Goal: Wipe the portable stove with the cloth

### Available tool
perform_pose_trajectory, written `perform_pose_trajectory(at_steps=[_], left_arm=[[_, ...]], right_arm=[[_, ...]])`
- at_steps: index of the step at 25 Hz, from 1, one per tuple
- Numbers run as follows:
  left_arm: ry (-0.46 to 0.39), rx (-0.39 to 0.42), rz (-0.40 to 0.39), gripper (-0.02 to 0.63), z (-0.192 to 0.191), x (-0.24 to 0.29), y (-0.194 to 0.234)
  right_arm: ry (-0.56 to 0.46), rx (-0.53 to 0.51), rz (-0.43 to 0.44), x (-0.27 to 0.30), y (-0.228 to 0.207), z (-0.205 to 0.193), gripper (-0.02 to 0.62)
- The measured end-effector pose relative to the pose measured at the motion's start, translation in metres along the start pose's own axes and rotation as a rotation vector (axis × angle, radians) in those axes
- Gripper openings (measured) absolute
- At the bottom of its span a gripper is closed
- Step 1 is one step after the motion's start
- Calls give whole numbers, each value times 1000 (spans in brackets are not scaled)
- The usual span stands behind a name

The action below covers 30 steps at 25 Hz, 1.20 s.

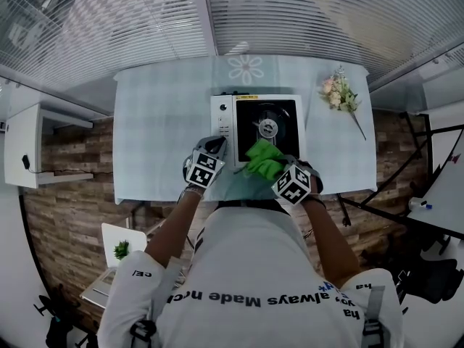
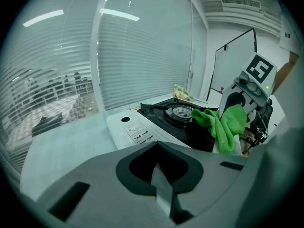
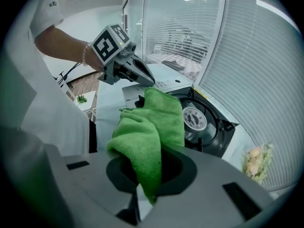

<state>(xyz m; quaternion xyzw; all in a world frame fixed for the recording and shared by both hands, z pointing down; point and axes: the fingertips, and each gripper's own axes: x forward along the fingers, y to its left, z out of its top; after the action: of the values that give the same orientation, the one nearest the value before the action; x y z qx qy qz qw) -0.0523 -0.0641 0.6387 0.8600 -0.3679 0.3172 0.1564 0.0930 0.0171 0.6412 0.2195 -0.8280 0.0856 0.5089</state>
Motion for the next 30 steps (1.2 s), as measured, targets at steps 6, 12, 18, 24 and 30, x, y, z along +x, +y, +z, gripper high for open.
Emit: perform_pose_trajectory(at_steps=[6, 12, 18, 24, 30], left_arm=[[12, -6, 0, 12, -1, 1, 0], [11, -16, 0, 11, -1, 0, -1], [13, -33, 1, 11, -1, 0, 0], [19, -41, -1, 11, 0, 0, 0], [27, -47, 3, 11, 1, 1, -1]], right_arm=[[26, 45, -13, -10, -16, -22, 26], [4, 34, -119, -32, -38, -25, 26], [-27, 77, -251, -53, -79, -33, 26], [21, 79, -242, -40, -94, -45, 26], [32, 108, -211, -27, -98, -54, 26]])
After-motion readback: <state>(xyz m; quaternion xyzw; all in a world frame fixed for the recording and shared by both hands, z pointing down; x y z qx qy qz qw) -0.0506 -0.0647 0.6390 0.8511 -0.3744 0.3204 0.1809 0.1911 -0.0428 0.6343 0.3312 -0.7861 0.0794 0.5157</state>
